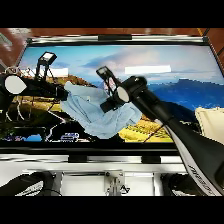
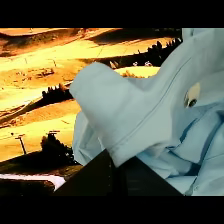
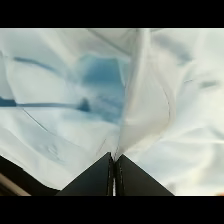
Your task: Fold the shirts.
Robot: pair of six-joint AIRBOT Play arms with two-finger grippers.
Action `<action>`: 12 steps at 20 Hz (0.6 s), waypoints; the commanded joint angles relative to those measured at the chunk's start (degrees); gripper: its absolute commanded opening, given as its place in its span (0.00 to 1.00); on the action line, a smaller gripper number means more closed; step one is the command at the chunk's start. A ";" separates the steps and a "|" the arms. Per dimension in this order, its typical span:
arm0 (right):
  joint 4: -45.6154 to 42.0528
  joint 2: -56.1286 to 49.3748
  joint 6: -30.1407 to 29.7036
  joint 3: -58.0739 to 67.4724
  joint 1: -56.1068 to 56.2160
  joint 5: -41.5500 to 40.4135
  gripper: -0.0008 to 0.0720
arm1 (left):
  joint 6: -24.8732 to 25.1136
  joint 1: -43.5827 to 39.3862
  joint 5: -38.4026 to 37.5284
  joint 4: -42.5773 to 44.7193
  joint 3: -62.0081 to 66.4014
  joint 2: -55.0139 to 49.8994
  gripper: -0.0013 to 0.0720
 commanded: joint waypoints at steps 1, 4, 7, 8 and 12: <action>-10.60 6.14 1.16 8.44 0.02 11.13 0.09 | 0.04 -0.04 -7.19 -4.24 3.82 1.46 0.08; -9.38 8.26 4.35 12.07 0.04 17.81 0.09 | 0.02 -0.11 -9.49 -7.67 4.04 3.26 0.29; -4.61 7.65 8.74 12.15 0.04 20.37 0.09 | 0.02 -0.11 -9.86 -7.69 3.89 2.49 0.32; -2.51 7.10 9.42 12.17 0.04 20.31 0.09 | 0.04 -0.09 -9.70 -7.67 3.91 2.12 0.32; 0.70 5.42 10.25 12.15 0.09 20.31 0.09 | 1.51 1.33 -9.75 -0.42 5.27 1.75 0.67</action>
